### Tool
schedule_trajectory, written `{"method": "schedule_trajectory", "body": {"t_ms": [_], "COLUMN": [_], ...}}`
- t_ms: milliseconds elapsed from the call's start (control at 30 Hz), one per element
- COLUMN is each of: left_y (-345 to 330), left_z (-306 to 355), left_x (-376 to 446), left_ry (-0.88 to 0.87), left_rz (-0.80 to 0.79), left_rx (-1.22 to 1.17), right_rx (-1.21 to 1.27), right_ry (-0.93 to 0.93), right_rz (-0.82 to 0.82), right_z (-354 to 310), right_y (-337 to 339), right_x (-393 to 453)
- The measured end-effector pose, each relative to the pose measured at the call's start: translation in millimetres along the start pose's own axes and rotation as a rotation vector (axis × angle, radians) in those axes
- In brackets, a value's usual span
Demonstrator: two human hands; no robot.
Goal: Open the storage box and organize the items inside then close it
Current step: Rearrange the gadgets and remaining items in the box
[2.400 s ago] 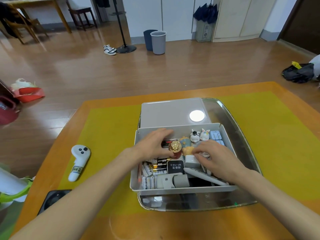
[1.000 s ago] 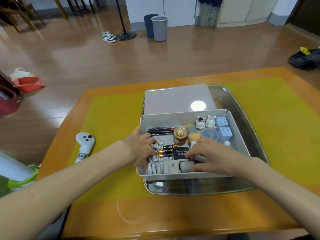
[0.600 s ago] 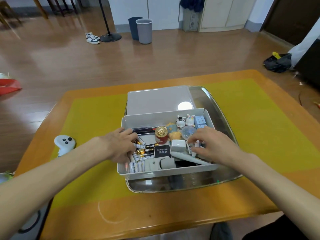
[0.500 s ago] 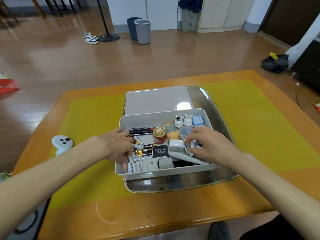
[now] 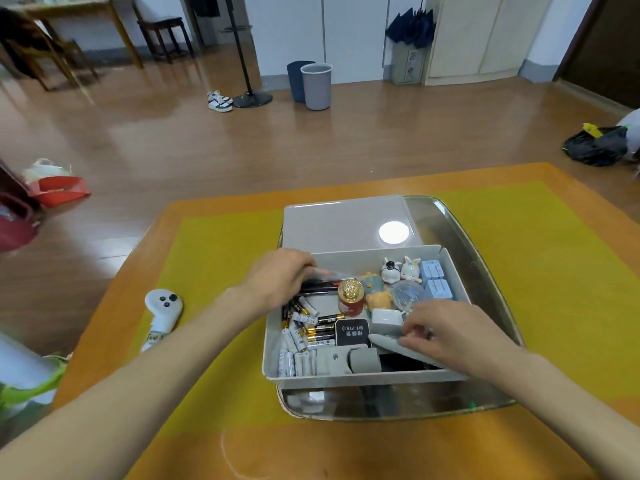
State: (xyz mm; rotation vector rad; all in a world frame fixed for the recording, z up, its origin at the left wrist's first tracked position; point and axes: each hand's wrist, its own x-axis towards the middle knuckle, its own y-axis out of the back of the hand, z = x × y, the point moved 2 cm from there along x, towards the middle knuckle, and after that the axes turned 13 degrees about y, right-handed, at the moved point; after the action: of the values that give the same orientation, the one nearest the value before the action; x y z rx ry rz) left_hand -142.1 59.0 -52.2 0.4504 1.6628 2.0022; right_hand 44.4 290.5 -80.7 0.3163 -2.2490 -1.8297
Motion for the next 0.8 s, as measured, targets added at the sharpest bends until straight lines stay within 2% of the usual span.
{"method": "schedule_trajectory", "body": {"t_ms": [67, 233, 400, 500, 567, 667, 800], "left_y": [-19.8, -45.5, -39.0, -38.8, -44.3, -47.4, -46.2], "left_z": [6.4, 3.5, 1.8, -3.9, -6.5, -5.3, -0.8], "left_x": [10.0, 20.2, 15.4, -3.9, -16.9, -23.6, -24.5], "left_ry": [0.040, -0.015, -0.104, -0.159, -0.184, -0.182, -0.162], "left_rz": [0.023, 0.008, 0.057, -0.049, -0.134, -0.146, -0.183], "left_rx": [0.079, 0.204, 0.184, 0.173, 0.275, 0.359, 0.340], "right_rx": [-0.065, -0.103, -0.093, -0.032, 0.011, 0.070, 0.102], "right_ry": [0.051, 0.070, 0.064, 0.048, 0.024, 0.026, 0.120], "right_rz": [-0.077, -0.173, -0.178, -0.148, -0.099, -0.039, -0.112], "right_z": [-5.7, -6.9, -6.0, -5.2, -7.1, -16.2, -33.4], "right_y": [-6.1, -5.4, -8.3, -6.6, -3.3, 0.2, -6.0], "right_x": [1.4, 8.4, 11.0, 9.6, 12.4, 25.7, 44.6]}}
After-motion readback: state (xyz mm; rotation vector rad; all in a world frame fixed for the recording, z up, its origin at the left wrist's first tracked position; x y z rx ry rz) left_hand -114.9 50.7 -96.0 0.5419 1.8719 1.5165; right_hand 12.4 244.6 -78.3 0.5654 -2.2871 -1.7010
